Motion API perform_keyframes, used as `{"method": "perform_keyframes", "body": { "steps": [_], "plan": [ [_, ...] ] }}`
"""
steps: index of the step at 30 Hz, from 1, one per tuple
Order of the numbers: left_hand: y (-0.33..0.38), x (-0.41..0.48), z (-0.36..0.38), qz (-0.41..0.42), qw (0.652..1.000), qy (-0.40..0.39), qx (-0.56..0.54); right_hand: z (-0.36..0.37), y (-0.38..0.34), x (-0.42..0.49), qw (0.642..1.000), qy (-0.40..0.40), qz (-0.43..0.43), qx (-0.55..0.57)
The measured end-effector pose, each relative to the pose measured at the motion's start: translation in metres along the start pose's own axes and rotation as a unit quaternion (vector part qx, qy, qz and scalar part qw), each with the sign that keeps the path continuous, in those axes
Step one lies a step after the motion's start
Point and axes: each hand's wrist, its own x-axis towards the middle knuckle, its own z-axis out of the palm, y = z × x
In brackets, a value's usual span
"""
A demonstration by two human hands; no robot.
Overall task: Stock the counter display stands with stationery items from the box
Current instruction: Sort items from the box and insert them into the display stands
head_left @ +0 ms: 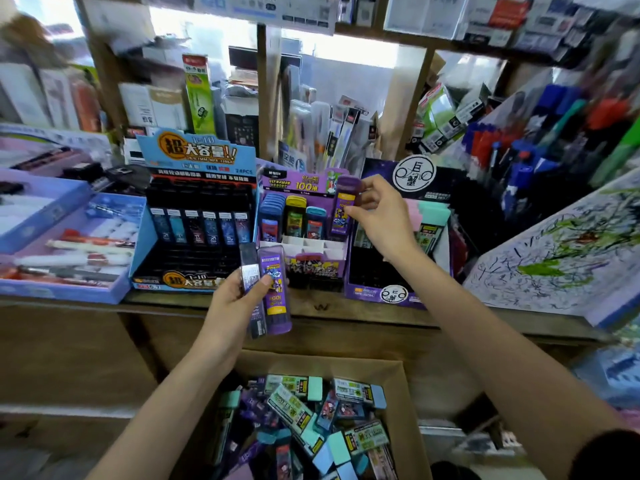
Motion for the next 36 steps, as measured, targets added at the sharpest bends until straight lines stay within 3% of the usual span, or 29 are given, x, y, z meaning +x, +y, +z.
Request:
{"method": "perform_keyframes", "body": {
  "steps": [4,8,15,19,22,25,28,34,36],
  "plan": [
    [0.000,0.004,-0.003,-0.006,1.000,-0.004,-0.010,0.010,0.015,0.011,0.994,0.007,-0.015,-0.108],
    [0.000,0.008,-0.006,-0.014,1.000,-0.002,-0.014,0.016,0.024,0.014,0.955,0.011,-0.062,-0.290],
    [0.004,0.012,-0.005,-0.014,1.000,0.004,-0.010,0.021,0.022,0.012,0.941,0.023,-0.065,-0.332],
    [0.007,0.013,-0.001,-0.013,1.000,-0.002,-0.015,0.019,0.007,-0.001,0.957,0.002,-0.067,-0.284],
    [0.012,0.013,0.006,-0.008,1.000,-0.004,-0.025,0.023,-0.008,-0.031,0.979,-0.047,-0.084,-0.180],
    [0.018,0.014,0.014,0.009,0.998,0.008,-0.056,0.033,-0.015,-0.069,0.983,-0.178,0.018,-0.046],
    [0.020,0.014,0.018,0.014,0.997,0.020,-0.069,0.046,-0.014,-0.098,0.947,-0.280,0.134,0.080],
    [0.014,0.015,0.012,0.033,0.998,0.011,-0.057,0.044,-0.009,-0.110,0.950,-0.198,0.158,0.184],
    [0.012,0.016,0.007,0.038,0.999,0.003,-0.039,0.036,-0.008,-0.105,0.969,-0.146,0.130,0.154]
  ]
}}
